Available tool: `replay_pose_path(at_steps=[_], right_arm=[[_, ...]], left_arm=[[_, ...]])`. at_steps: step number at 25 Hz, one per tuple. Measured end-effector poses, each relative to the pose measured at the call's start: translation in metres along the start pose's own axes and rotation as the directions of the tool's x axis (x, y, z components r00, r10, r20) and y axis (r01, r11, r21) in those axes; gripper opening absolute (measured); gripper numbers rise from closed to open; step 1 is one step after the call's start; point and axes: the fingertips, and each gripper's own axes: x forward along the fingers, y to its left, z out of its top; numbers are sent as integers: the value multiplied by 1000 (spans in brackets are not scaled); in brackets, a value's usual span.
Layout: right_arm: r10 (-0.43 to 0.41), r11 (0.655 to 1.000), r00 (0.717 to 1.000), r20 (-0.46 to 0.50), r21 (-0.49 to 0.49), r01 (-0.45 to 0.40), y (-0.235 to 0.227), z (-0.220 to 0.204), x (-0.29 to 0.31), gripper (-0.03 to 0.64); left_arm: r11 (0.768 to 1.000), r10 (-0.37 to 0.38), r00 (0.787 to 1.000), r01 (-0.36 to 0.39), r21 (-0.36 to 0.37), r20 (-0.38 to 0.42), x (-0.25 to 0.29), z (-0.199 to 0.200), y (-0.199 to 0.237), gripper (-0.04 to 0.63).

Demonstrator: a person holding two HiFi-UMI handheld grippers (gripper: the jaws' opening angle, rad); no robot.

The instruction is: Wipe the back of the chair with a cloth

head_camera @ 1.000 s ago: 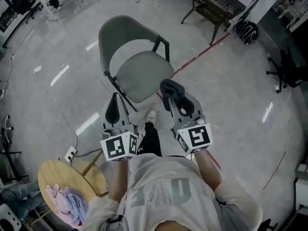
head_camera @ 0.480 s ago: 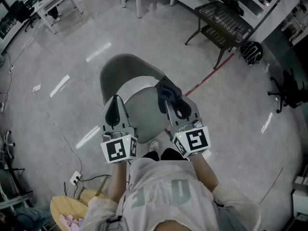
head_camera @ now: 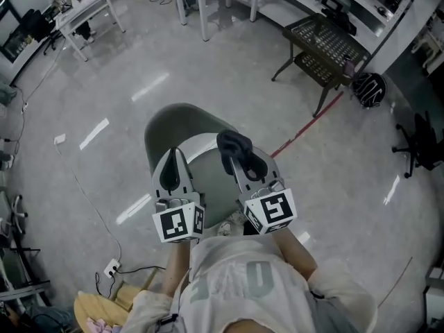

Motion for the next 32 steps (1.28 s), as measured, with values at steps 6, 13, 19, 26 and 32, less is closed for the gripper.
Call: replay_pose_path(at_steps=[6,13,19,26,32], right_arm=[[7,1000,1000,1,13,-8,-22,-1,7,60],[38,999,999,2,3,-38,-26,1,14,60],[104,994,995,-9,-15,-104,-24,0,41,60],[260,965,963,-73,39,-258,14,-33,97,60],[382,924,922,-68,47,-379,72,-84,169,60]], left_arm=[[1000,-1,1000,1,-1,7,20,0,-15,15],[1000,28,1000,-28,13,1,24,-2,-13,15],[995,97,995,-97,29,-1,27,-4,3,15],[969,238,971,-234,77,-35,25,-15,56,15],[940,331,944,-330,87,7,27,-63,118,15]])
